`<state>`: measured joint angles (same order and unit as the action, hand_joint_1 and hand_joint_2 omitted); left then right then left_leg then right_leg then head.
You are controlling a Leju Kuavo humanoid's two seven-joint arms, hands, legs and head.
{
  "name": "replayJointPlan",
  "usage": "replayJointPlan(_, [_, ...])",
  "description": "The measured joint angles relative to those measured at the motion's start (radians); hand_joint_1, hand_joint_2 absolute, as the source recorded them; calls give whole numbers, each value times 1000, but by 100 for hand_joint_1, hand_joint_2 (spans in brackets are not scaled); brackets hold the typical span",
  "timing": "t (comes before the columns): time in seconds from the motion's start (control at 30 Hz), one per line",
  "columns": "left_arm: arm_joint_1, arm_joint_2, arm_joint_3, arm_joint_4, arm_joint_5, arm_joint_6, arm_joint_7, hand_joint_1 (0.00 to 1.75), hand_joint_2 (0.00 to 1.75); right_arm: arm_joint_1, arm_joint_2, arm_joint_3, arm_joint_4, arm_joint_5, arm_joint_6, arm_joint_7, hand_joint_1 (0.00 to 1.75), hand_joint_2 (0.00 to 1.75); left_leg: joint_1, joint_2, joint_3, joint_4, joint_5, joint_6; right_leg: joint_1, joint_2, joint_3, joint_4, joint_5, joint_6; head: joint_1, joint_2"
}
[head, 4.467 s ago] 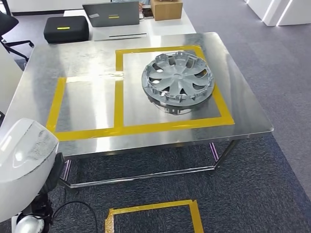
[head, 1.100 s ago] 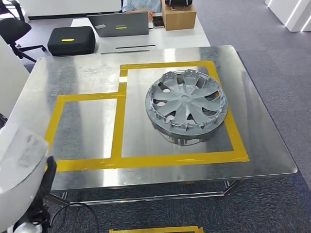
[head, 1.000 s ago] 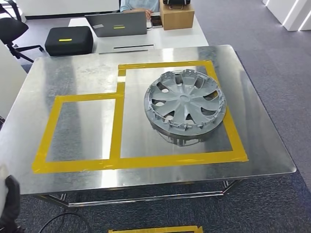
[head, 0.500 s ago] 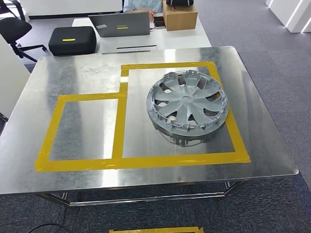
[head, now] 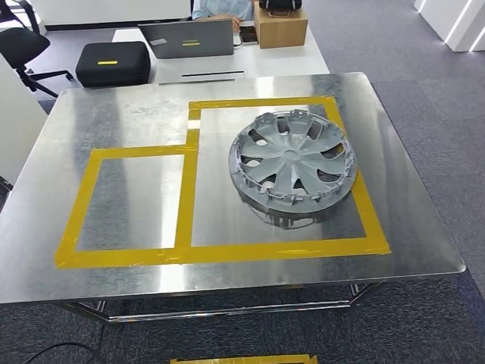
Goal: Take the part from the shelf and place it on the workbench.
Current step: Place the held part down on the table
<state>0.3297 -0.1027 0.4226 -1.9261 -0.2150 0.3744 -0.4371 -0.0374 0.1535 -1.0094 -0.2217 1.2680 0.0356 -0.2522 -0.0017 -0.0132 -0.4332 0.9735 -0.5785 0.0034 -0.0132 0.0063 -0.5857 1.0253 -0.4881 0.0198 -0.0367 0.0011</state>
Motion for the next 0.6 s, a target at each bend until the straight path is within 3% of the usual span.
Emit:
replayJointPlan(0.17, [-120, 100, 15, 180, -50, -44, 82, 175, 175, -6, -9, 21, 7, 18, 7, 13, 0, 0, 0, 0, 1, 0, 1, -1, 1, 0, 0, 0, 1, 0, 0, 0])
replayJointPlan(0.33, [-274, 207, -42, 382, -147, -68, 203, 175, 175, -16, -15, 40, 9, 30, 13, 34, 0, 0, 0, -1, 2, 0, 3, -2, 1, 0, 2, 0, 2, -1, 0, 0])
replayJointPlan(0.6, [-406, 289, -130, 581, -217, -91, 272, 175, 175, -23, -15, 57, 10, 34, 20, 46, 0, 0, 0, 0, 3, 0, 3, -2, 1, 2, 2, -1, 3, -1, 0, 0])
